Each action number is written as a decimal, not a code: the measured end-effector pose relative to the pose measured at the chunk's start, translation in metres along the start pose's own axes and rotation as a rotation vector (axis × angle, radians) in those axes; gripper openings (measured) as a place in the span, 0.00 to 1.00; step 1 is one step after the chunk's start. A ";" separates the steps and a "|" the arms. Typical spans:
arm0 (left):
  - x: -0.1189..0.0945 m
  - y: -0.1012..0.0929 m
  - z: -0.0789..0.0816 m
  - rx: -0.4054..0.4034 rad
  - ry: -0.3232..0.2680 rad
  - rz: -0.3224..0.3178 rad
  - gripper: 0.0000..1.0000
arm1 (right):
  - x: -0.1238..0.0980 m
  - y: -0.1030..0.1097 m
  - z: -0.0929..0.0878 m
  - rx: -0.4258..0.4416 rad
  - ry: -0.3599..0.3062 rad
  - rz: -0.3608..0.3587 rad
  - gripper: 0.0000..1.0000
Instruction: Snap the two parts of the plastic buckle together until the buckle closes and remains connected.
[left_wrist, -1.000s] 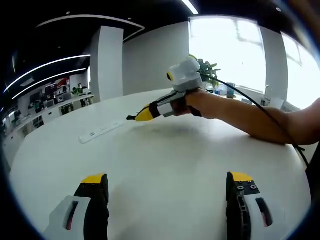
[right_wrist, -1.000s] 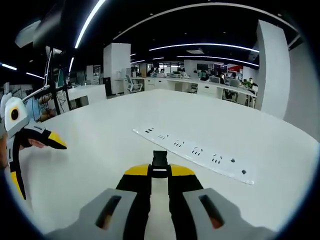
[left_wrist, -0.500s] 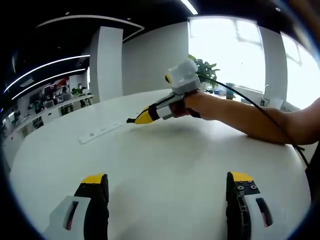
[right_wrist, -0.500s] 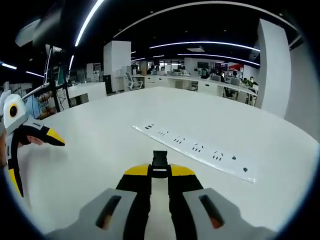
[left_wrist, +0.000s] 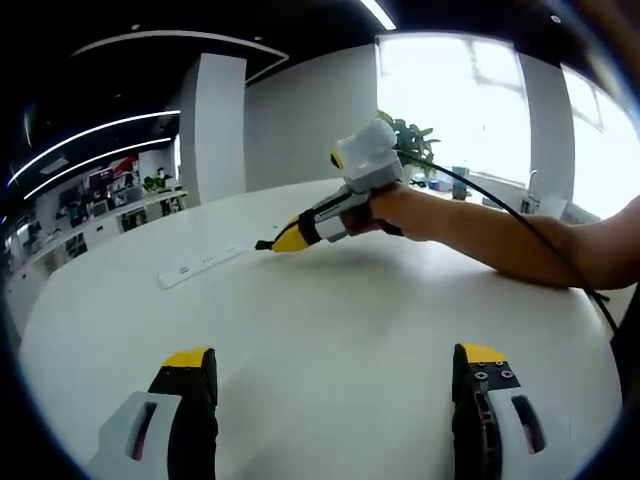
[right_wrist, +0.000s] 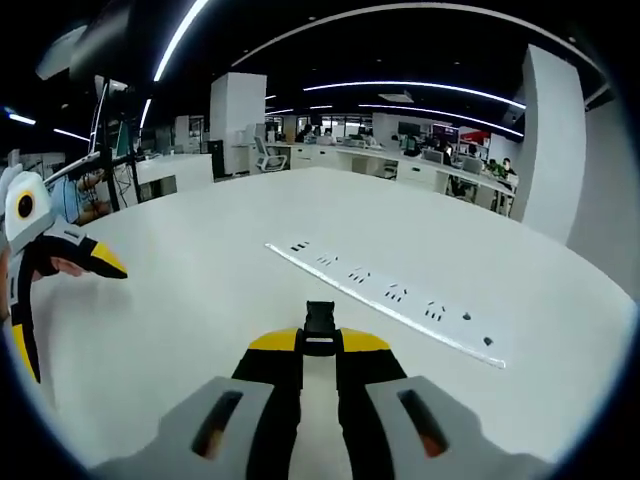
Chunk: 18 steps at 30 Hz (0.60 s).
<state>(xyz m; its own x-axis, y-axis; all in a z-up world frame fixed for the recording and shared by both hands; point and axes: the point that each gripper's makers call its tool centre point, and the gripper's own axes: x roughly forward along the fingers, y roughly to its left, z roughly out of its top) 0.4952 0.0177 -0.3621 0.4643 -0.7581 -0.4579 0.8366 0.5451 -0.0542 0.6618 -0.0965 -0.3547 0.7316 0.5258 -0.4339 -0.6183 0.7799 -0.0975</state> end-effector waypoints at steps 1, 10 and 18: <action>0.000 0.000 0.000 0.000 0.001 0.000 0.99 | -0.001 0.000 0.001 -0.003 -0.001 -0.001 0.09; 0.000 0.000 -0.002 -0.001 0.004 -0.001 0.99 | 0.001 0.001 0.007 -0.016 -0.003 0.002 0.09; 0.001 0.000 -0.003 -0.003 0.006 -0.002 0.99 | 0.002 0.003 0.002 -0.027 0.017 0.005 0.09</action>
<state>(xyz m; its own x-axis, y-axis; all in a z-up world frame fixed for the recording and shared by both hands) 0.4952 0.0183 -0.3651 0.4607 -0.7572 -0.4631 0.8368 0.5444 -0.0577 0.6623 -0.0927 -0.3544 0.7233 0.5240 -0.4497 -0.6301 0.7673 -0.1195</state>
